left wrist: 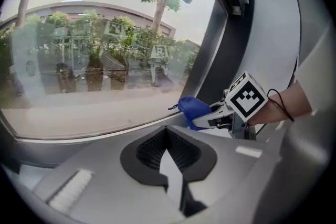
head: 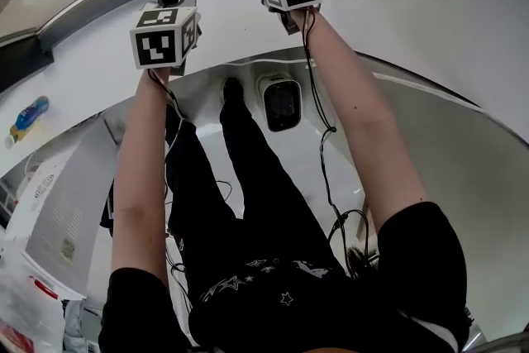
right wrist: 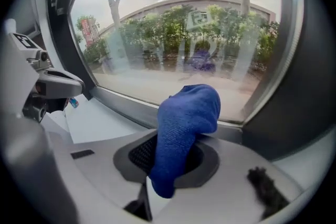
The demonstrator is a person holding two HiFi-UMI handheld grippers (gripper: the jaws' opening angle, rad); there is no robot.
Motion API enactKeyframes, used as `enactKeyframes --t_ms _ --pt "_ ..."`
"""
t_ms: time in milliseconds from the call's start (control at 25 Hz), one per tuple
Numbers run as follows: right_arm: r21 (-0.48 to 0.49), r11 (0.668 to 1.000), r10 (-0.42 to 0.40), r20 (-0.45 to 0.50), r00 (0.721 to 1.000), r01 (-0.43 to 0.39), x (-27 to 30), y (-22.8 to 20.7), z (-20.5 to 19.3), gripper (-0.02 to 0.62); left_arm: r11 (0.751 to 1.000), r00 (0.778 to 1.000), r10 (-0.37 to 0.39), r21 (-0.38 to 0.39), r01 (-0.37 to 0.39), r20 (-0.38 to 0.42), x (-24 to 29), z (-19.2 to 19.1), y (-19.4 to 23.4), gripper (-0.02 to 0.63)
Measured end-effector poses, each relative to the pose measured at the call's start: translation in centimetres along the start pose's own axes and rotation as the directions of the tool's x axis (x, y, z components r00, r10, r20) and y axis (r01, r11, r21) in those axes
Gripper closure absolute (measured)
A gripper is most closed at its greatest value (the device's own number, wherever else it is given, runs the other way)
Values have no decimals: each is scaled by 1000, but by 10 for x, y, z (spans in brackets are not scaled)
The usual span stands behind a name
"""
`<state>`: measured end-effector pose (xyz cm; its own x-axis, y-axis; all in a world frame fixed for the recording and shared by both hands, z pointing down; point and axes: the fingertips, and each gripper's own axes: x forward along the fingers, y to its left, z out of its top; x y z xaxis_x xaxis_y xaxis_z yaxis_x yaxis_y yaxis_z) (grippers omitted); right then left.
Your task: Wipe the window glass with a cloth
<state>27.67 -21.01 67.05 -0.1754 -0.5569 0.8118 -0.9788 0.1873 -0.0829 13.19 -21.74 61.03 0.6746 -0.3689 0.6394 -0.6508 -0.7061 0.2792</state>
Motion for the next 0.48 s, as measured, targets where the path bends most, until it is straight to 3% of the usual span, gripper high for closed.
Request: enactKeyframes --t_ms 240,480 --pt "105 994 -39 16 999 37 -26 -61 -37 523 995 996 -80 58 82 -46 41 5 -79 598" --pt "117 993 -28 39 999 23 -35 -67 -34 523 995 996 -71 69 75 -53 42 8 -102 598"
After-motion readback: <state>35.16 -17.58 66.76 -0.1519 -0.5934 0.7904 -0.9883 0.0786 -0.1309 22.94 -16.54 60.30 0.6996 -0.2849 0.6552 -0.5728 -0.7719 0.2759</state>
